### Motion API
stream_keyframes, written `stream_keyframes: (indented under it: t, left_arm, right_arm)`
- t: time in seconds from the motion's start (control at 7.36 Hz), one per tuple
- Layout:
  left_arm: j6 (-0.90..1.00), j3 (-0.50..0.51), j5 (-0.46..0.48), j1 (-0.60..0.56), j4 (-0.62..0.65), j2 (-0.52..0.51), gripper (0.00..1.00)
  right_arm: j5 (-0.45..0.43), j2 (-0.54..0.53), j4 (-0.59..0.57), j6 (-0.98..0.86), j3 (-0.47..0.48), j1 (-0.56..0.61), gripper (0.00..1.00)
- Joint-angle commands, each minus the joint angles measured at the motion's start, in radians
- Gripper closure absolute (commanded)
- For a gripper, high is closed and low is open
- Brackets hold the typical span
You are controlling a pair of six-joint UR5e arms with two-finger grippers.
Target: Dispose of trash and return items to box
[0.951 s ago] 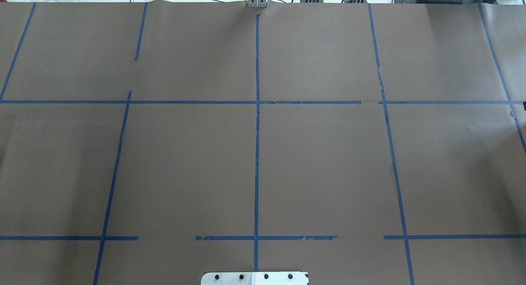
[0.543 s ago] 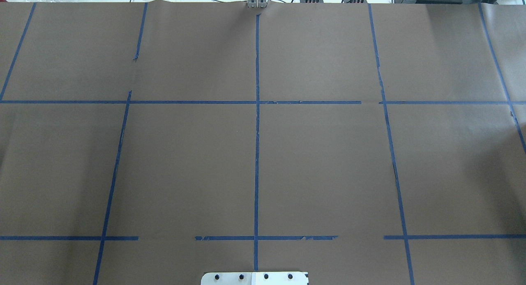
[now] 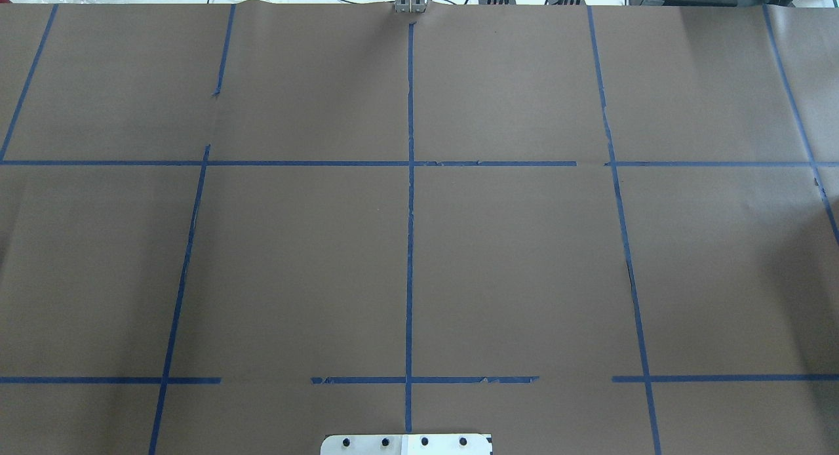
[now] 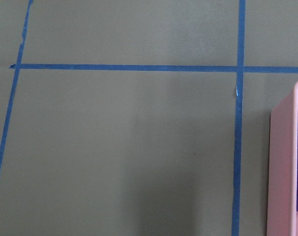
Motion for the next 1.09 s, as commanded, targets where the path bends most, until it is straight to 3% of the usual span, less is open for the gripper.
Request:
stream_keyframes:
  t: [0.0, 0.27, 0.95]
  left_arm:
    - [0.004, -0.006, 0.0, -0.012, 0.0, 0.003, 0.0]
    - [0.007, -0.005, -0.009, -0.087, -0.003, 0.02, 0.0]
    - [0.007, 0.003, -0.008, -0.094, -0.005, 0.018, 0.0]
  right_arm:
    - [-0.016, 0.006, -0.113, -0.105, 0.001, 0.01, 0.0]
    - [-0.093, 0.013, -0.135, -0.145, 0.004, 0.032, 0.0]
    - [-0.145, 0.021, -0.259, -0.145, -0.015, 0.055, 0.0]
